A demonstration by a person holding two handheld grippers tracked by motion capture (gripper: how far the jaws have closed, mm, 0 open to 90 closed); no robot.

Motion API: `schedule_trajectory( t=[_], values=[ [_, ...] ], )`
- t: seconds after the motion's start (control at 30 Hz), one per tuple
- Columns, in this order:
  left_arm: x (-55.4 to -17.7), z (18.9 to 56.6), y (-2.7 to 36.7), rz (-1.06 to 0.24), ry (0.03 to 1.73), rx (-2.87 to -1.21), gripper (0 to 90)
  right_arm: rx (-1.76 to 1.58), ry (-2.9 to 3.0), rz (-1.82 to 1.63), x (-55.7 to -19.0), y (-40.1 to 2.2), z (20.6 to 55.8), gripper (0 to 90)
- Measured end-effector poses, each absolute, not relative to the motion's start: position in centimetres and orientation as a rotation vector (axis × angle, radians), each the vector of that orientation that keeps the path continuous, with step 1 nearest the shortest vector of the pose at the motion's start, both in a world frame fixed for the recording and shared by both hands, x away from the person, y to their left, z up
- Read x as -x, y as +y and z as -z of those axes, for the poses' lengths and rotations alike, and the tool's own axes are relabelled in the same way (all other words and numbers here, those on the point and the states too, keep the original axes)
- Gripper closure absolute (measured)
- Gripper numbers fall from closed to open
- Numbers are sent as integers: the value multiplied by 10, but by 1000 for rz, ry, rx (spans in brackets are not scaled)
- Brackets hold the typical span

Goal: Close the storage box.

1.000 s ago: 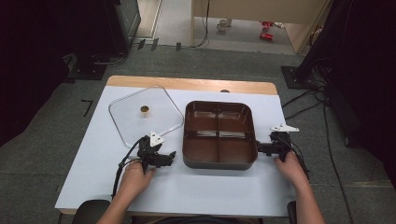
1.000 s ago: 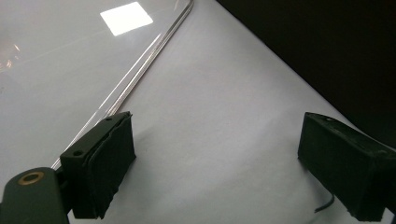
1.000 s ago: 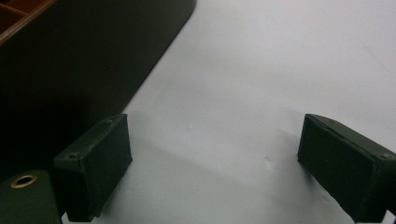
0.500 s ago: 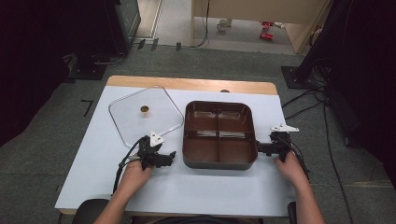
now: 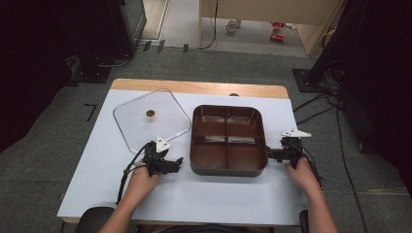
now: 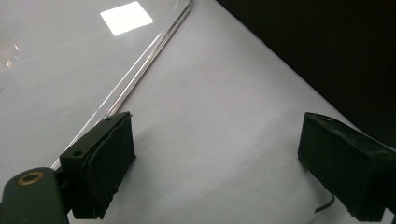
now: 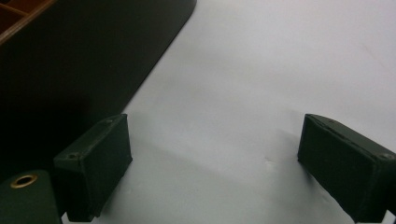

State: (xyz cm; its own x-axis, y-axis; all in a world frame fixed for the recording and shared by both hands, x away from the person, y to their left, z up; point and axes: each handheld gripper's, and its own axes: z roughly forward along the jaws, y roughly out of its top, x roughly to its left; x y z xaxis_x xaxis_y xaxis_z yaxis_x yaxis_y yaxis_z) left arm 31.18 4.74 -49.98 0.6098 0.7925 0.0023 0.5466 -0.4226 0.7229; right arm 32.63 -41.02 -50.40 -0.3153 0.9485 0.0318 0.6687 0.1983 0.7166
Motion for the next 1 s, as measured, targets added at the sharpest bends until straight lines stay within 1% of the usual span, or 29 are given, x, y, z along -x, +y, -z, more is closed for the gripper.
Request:
schedule_trajectory(
  t=[0.47, 0.67, 0.8, 0.9, 1.0],
  values=[
    [-311, 499, 46, -458, 1073, -2133, 107, -1508, 2060, -898, -326, -410, 504, 91],
    [-315, 494, 42, -434, 1100, -2184, 108, -1508, 2061, -899, -326, -410, 504, 91],
    [-316, 492, 43, -418, 1085, -2205, 113, -1508, 2060, -898, -326, -410, 504, 91],
    [-318, 489, 41, -404, 1083, -2238, 148, -1508, 2060, -898, -326, -410, 504, 91],
    [-319, 487, 39, -399, 1076, -2269, 155, -1508, 2060, -898, -326, -410, 504, 91]
  ],
)
